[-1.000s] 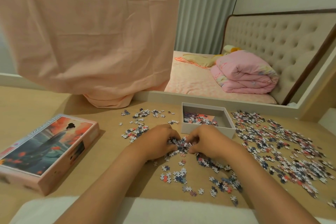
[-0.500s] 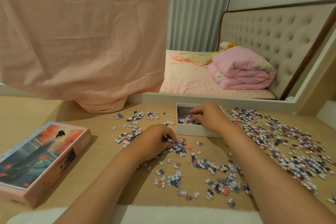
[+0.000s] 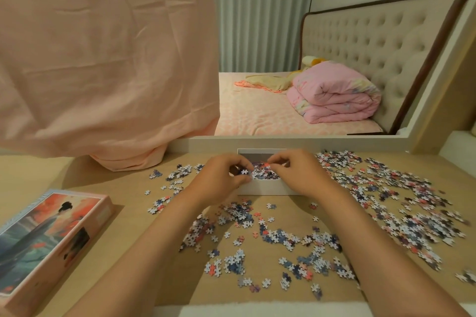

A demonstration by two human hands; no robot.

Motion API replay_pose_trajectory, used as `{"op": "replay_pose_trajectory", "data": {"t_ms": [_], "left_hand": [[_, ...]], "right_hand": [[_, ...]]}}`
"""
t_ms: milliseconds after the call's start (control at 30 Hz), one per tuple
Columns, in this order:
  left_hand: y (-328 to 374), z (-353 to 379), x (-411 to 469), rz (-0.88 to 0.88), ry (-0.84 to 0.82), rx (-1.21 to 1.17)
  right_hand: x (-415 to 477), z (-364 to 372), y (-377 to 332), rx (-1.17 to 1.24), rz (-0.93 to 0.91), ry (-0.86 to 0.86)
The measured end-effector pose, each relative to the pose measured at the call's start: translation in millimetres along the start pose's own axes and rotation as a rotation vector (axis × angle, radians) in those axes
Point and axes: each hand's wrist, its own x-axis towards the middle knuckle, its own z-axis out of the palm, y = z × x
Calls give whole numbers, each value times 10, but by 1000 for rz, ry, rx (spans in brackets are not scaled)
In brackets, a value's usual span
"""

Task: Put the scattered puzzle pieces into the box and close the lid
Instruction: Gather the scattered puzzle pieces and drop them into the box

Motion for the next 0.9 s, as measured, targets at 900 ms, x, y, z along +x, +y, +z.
{"op": "replay_pose_trajectory", "data": {"t_ms": [900], "left_hand": [[-82,235,331,175,-258,586]], "right_hand": [[-24,-13,99,-496,-26,-381]]}}
